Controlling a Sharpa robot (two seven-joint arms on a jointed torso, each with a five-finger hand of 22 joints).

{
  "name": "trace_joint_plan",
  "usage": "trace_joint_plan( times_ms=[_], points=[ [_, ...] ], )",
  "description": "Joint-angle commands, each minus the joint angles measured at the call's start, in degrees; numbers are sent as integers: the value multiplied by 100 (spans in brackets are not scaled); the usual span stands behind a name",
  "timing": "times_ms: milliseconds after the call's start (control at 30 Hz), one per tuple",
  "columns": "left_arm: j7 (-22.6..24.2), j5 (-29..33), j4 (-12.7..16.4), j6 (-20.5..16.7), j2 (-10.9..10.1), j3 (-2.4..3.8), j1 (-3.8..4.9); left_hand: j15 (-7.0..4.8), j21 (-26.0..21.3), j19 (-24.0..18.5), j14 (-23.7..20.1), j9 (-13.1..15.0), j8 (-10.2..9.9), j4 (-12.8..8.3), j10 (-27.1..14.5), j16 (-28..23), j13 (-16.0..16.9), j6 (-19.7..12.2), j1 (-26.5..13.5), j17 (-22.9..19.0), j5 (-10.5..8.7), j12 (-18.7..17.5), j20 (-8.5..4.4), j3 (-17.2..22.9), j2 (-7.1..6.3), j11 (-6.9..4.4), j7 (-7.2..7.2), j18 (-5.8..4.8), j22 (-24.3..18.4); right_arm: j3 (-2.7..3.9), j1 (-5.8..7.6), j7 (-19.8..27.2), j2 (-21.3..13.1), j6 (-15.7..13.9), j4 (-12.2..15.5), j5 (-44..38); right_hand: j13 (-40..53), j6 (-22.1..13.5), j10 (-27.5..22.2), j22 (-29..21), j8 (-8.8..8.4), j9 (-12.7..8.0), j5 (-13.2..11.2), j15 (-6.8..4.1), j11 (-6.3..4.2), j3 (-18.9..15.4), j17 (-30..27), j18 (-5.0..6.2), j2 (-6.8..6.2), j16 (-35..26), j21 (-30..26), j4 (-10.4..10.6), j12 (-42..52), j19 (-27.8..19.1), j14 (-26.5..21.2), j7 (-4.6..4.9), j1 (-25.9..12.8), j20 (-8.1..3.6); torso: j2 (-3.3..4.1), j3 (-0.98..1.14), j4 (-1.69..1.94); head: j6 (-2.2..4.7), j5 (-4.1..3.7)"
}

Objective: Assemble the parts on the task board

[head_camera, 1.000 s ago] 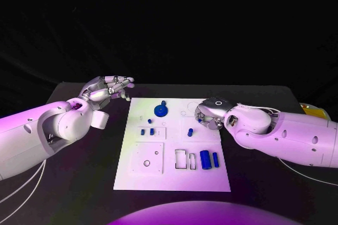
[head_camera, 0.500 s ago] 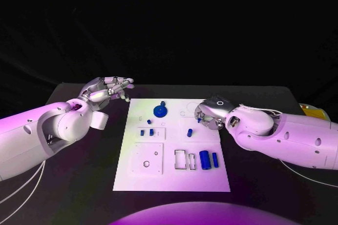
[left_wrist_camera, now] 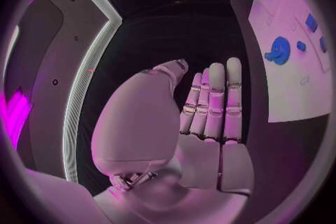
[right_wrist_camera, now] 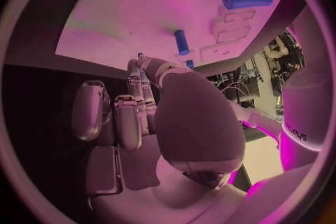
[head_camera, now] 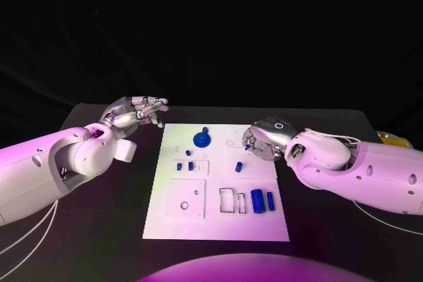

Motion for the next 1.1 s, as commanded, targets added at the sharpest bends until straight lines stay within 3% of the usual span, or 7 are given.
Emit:
trace_joint_plan(
  times_ms=[33,233,500,533,600,767,1100],
  points=[
    [24,-17,7,22,19,4,2,32,-28,21,7,5,31,-22,-43,-33,-7,-28,46,3,29,30,0,0,-15,1,1,72,-9,7,13,16,19,-136,200,33,7,38,32,6,29,51,-19,-45,6,33,392,-90,14,12,30,1,-27,38,395,5,-51,-8,9,11,-14,10,56],
    [27,-16,12,29,38,3,2,32,-28,21,7,5,31,-22,-43,-33,-7,-28,46,3,29,30,0,0,-15,1,1,72,-9,13,24,12,194,-163,462,15,8,36,34,24,31,56,-23,-46,4,41,402,-95,19,17,47,-5,-29,46,397,3,-53,-9,4,0,-12,-3,133],
    [19,-16,17,50,78,3,2,32,-28,21,7,5,31,-22,-43,-33,-7,-28,46,3,29,30,0,0,-15,1,1,72,-9,1,-15,71,634,-121,509,52,8,33,35,11,32,59,-25,-46,4,46,403,-91,22,18,34,-10,-32,38,397,3,-56,-9,6,0,-1,-77,345],
    [17,-16,17,53,81,3,2,32,-28,21,7,5,31,-22,-43,-33,-7,-28,46,3,29,30,0,0,-15,1,1,72,-9,-1,-22,76,659,-118,508,56,9,31,35,14,32,61,-26,-47,5,49,401,-91,25,18,36,-11,-34,39,397,4,-59,-9,6,0,-1,-77,345],
    [11,-16,21,60,90,3,2,35,-31,21,4,6,30,-24,-52,-36,-8,-37,47,2,33,33,2,0,-14,5,5,71,-10,-9,-61,97,770,-103,502,74,9,31,35,14,32,61,-26,-47,5,49,401,-91,25,18,36,-11,-34,39,397,4,-59,-9,10,-1,-4,-111,438],
    [2,-16,30,66,113,2,2,36,-32,20,3,8,31,-28,-55,-38,-9,-40,53,2,39,36,2,4,-11,6,6,71,-10,-35,-194,148,1043,-52,453,120,9,20,32,1,30,66,-25,-46,8,58,396,-87,33,17,22,-12,-41,29,397,7,-73,-10,15,1,-6,-163,577],
    [-15,-16,48,83,142,2,3,38,-34,20,1,9,32,-30,-61,-40,-9,-44,54,2,44,39,4,3,-12,8,8,71,-11,-78,-380,178,1294,64,332,167,10,5,28,2,29,73,-27,-43,12,63,391,-87,37,16,21,-12,-50,27,396,10,-98,-9,9,-5,-1,-289,742]
  ],
)
